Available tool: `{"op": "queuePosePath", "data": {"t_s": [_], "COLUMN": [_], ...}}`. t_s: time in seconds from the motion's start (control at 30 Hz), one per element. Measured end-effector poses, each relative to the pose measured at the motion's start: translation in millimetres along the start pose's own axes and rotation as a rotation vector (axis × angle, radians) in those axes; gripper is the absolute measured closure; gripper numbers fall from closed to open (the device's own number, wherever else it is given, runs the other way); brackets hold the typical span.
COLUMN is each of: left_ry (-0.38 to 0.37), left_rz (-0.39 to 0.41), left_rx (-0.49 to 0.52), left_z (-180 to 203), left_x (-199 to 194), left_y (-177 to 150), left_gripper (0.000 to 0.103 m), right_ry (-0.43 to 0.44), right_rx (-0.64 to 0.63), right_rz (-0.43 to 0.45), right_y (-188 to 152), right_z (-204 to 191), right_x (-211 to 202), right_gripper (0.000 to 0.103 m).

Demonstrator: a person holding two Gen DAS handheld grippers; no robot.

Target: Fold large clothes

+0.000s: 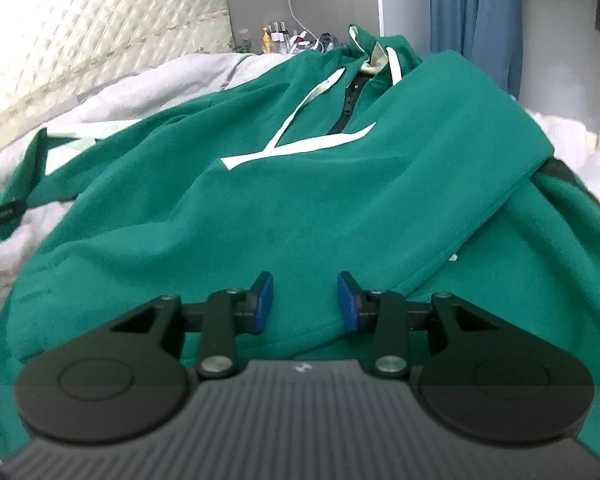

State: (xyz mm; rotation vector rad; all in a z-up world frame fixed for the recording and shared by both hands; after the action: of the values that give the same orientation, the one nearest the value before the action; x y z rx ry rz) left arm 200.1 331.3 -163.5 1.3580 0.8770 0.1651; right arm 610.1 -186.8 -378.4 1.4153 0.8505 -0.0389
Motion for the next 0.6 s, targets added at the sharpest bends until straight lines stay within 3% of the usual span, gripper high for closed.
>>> {"op": "queuePosePath", "data": {"t_s": [0.17,0.43,0.53,0.6], "left_ry": [0.065,0.229,0.182,0.155], "left_rz": [-0.018,-0.009,-0.043,-0.037], "left_rx": [0.031,0.077,0.033,0.012], "left_z": [-5,-23,-34,-41], "left_x": [8,25,41,44], "left_y": [-5,-7,-8,-5], "left_gripper": [0.023,0.023,0.023,0.035], "right_ry": [0.016,0.034,0.034,0.032], "right_rx": [0.014,0.089,0.118,0.133], "right_rz": [-0.014,-0.018,-0.011,-0.009], "right_y": [-3,3,7,9], "right_z": [0,11,17,20], "right_x": [2,-3,-6,-6], "right_gripper": [0.065,0.065,0.065,0.065]}}
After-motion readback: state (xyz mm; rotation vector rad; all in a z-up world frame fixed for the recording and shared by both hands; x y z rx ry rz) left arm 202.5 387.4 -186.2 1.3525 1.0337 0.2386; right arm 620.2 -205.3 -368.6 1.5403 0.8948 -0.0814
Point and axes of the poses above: each gripper's, at about its wrist camera, not at the fingertips, and x roughly the way its jaws point, z to its right, y to its top, the point moved 8 cm from there along x, roughly the way its jaws point, and after that the axes turned 11 degrees about -y, right-handed, at the moved point
